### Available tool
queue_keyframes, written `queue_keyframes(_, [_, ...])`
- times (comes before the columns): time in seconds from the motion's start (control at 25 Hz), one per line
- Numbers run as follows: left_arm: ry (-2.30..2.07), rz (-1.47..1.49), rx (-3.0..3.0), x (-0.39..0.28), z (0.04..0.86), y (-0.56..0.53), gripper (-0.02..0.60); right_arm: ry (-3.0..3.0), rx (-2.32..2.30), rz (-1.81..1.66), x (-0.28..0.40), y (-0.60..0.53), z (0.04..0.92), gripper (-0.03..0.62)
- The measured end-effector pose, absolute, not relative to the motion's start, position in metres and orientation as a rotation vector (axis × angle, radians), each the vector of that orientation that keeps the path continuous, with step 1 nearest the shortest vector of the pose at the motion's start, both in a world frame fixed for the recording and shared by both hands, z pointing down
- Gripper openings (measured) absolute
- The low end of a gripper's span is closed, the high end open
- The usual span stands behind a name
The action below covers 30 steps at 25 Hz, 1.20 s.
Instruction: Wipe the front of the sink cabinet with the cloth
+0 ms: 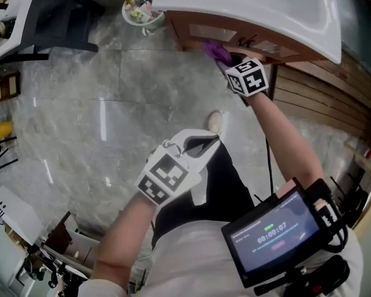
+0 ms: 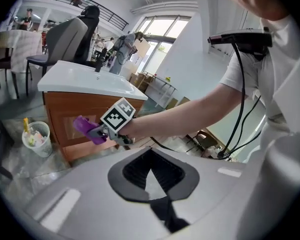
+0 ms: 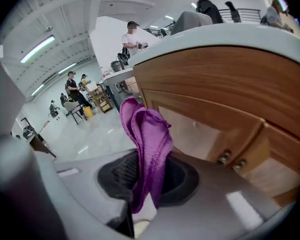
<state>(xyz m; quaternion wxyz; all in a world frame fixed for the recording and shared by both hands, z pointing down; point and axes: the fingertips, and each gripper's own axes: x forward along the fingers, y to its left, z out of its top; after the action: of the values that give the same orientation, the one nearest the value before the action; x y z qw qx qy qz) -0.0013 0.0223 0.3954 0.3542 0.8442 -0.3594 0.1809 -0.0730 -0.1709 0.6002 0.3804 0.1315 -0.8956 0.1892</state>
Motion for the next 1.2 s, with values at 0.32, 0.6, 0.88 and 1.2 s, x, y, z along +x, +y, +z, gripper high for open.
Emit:
queue_keyframes(0.32, [-1.096,0.416,2.087,-0.056,0.402,0.035,0.008,-2.317,0.219,0.529,-0.212,-0.169,0.615,0.083])
queue_keyframes(0.6, [-1.109,0.389,2.063,-0.071,0.412,0.049,0.008,-2.287,0.342,0.643,-0.218,-0.186,0.631,0.083])
queue_keyframes(0.88, [-1.028,0.399,2.117,-0.050,0.407,0.037,0.008,-2.256,0.480,0.728,-0.155,-0.212,0.632,0.083])
queue_keyframes(1.2, [-0.918,0.438,2.178,-0.027,0.411,0.029,0.008,-2.234,0.639,0.788,-0.084,-0.238,0.636,0.083])
